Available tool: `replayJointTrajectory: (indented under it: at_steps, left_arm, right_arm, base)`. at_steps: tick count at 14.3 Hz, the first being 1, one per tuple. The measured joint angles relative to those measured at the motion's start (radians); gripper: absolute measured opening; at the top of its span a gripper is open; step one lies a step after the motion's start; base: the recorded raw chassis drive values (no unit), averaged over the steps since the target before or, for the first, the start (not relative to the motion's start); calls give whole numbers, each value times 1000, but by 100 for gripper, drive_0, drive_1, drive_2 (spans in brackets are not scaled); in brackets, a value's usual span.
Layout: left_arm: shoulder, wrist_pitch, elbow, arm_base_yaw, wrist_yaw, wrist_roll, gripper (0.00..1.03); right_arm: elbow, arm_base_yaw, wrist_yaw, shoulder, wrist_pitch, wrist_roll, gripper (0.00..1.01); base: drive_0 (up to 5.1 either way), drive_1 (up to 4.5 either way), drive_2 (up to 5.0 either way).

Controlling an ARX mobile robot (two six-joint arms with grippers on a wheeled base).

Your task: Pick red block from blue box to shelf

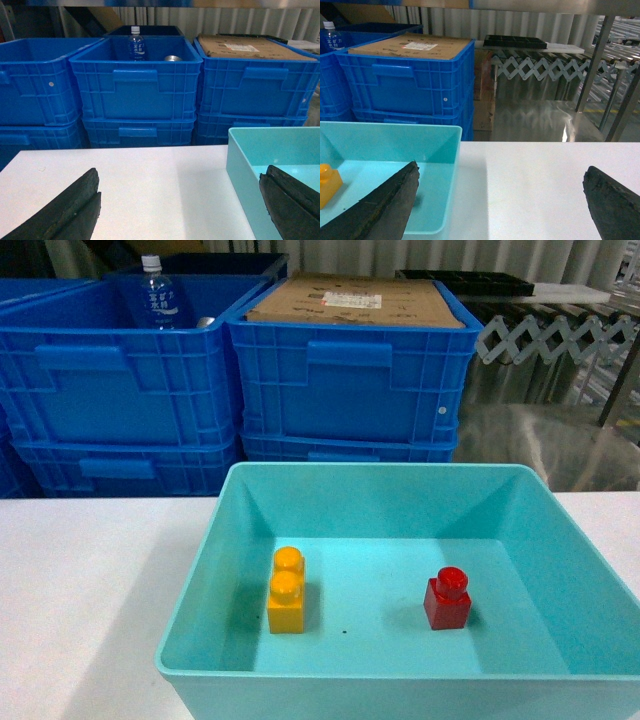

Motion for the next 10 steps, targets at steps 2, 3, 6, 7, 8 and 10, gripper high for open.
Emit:
replayJointTrajectory:
  at_steps: [2, 3, 6, 7, 8, 10]
  left_arm:
    - [0, 0, 0, 0, 0, 0, 98]
    - [0, 0, 0, 0, 0, 0, 98]
    - [0, 0, 0, 0, 0, 0, 98]
    - [0, 0, 0, 0, 0, 0, 98]
    - [0, 0, 0, 0, 0, 0, 98]
    - [0, 0, 0, 0, 0, 0, 98]
  right_arm:
    - [0, 0, 0, 0, 0, 0, 98]
    - [0, 0, 0, 0, 0, 0, 98]
    - [0, 0, 0, 0, 0, 0, 98]
    - [0, 0, 0, 0, 0, 0, 98]
    - [0, -6, -8, 8, 6, 0, 98]
    - [33, -19, -61, 308, 275, 0, 98]
  base:
    - [0, 0, 0]
    - [0, 0, 0]
    - [0, 0, 0]
    - [0, 0, 0]
    - [0, 0, 0]
    - [0, 0, 0]
